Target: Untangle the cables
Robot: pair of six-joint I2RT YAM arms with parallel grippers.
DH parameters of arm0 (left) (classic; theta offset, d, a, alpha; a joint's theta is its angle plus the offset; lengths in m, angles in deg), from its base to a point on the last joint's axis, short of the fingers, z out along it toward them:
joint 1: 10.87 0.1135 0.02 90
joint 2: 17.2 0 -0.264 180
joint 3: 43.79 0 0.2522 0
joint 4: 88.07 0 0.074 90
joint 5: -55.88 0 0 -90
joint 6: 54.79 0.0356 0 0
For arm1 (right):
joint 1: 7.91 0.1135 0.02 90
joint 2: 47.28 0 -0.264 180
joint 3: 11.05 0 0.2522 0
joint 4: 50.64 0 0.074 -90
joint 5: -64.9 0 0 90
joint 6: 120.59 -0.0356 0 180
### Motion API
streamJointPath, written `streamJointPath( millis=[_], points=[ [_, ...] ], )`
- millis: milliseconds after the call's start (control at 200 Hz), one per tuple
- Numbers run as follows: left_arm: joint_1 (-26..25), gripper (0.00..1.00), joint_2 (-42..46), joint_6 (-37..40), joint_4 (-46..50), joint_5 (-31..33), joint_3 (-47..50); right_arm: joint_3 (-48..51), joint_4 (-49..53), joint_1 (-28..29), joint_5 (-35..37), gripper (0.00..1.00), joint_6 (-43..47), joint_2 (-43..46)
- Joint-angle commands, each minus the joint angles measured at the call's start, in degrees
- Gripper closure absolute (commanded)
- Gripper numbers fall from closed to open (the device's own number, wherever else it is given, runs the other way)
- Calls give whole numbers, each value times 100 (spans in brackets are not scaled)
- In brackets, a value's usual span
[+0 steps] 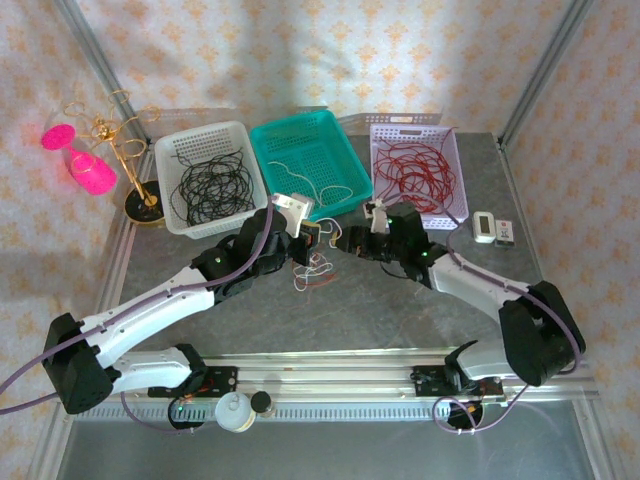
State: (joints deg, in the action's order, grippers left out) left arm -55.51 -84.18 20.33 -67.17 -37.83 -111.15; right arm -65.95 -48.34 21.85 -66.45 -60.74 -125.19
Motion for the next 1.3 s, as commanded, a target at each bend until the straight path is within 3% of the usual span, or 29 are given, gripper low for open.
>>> streamJointPath(
  millis=[0, 325, 721, 1296],
  points=[
    [-10, 100, 1, 82, 183, 102, -193, -242, -182, 30, 178, 51, 136, -83],
    [-9, 100, 1, 74, 188, 63, -179, -602, 94, 78, 457, 56, 495, -363],
    [-12, 100, 124, 12, 393, 103, -41, -895, 347, 30, 993, 91, 753, -453],
    [-10, 100, 1019, -709, 701, 256, 1107, -1348, -655, -1070, 1417, 94, -1015, -290]
  ],
)
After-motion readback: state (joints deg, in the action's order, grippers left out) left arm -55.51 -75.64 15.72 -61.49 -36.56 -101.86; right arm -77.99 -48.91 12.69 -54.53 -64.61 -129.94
